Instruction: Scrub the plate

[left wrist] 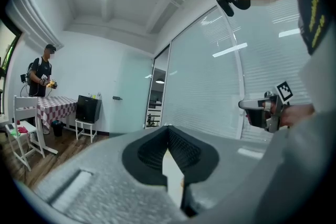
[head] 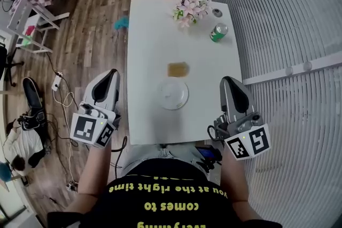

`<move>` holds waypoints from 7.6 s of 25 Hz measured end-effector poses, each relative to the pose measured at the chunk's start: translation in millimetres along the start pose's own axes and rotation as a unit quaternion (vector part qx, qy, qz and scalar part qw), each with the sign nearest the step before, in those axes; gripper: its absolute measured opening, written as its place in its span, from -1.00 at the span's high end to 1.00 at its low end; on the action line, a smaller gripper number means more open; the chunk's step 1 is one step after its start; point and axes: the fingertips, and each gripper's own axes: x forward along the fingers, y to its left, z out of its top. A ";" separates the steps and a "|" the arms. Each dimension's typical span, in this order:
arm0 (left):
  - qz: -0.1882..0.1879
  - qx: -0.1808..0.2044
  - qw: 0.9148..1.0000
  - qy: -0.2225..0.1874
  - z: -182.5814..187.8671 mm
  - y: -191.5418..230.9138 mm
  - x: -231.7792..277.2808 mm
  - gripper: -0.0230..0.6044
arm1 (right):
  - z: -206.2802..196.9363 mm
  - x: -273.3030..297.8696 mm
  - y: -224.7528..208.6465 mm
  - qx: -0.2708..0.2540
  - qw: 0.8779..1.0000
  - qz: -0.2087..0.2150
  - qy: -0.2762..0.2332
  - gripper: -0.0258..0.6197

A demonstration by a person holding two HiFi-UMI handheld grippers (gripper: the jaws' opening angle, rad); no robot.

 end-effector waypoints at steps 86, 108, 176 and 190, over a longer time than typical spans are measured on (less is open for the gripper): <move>0.010 -0.187 0.954 0.232 -254.7 -77.2 29.9 0.46 | -278.1 123.1 -13.6 -0.183 0.873 0.291 0.347 0.15; 0.043 -0.212 0.913 0.345 -324.0 -82.7 42.2 0.36 | -344.4 141.1 -24.8 -0.235 0.822 0.315 0.412 0.09; -0.024 -0.384 0.846 0.369 -330.1 -119.3 72.9 0.76 | -367.9 12.0 -33.4 -0.050 0.822 0.305 0.477 0.73; -0.043 -0.436 0.857 0.269 -293.8 -127.4 75.8 0.88 | -340.0 18.4 -42.0 -0.023 0.854 0.281 0.437 0.73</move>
